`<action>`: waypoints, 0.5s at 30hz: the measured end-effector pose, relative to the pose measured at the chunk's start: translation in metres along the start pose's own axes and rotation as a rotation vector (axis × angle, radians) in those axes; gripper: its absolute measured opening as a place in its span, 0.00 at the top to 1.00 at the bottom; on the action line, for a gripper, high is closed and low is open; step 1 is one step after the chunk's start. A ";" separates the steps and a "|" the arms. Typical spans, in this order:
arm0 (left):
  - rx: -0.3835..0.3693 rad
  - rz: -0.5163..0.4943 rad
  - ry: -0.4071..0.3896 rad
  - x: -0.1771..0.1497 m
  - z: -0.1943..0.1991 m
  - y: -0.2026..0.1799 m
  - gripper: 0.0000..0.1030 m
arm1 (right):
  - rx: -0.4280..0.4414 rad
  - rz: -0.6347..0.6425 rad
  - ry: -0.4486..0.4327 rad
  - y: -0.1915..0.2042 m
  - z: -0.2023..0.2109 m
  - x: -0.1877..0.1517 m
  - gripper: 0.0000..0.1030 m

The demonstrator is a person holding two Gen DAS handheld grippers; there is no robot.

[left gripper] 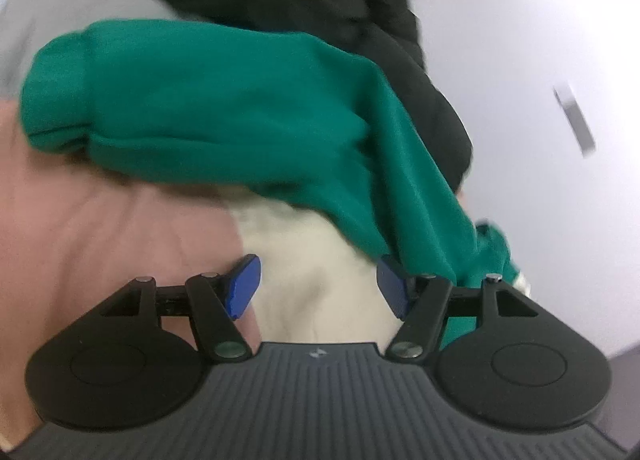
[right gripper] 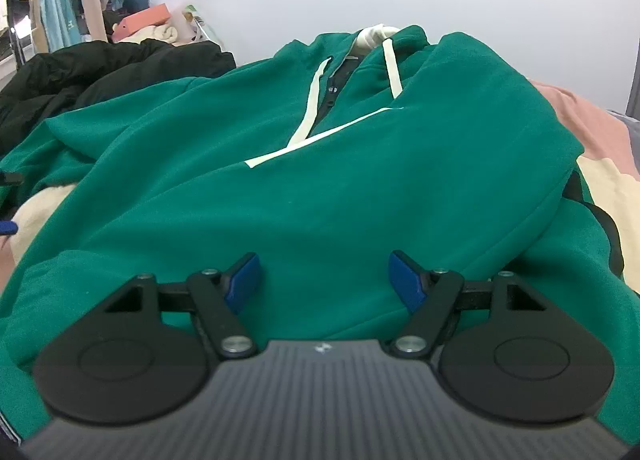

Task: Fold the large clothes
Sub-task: 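Grasp the other sleeve cuff with the left gripper, then fold the sleeve across the hoodie body with the left gripper and release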

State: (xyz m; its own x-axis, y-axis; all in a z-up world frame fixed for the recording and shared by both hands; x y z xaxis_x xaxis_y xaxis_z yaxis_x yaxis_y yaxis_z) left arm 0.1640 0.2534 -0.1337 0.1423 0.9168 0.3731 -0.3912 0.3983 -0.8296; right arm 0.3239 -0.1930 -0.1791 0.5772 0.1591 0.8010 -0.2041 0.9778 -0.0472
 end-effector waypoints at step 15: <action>0.018 0.215 -0.233 0.083 -0.016 0.059 0.33 | -0.011 -0.017 -0.009 -0.003 0.001 -0.001 0.30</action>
State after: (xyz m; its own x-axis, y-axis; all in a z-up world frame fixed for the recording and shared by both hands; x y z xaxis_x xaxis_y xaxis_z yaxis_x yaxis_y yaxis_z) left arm 0.1676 0.3537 -0.1585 -0.1571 0.9480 0.2768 -0.4058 0.1936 -0.8932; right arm 0.3226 -0.1962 -0.1792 0.5736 0.1416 0.8068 -0.1858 0.9818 -0.0402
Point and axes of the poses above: each gripper's, at about its wrist camera, not at the fingertips, and z roughly against the way its jaws point, y to its left, x to its top, the point moved 6 cm from there along -z, roughly the way its jaws point, and after that the axes turned 12 degrees about -x, right-handed, at the moved point
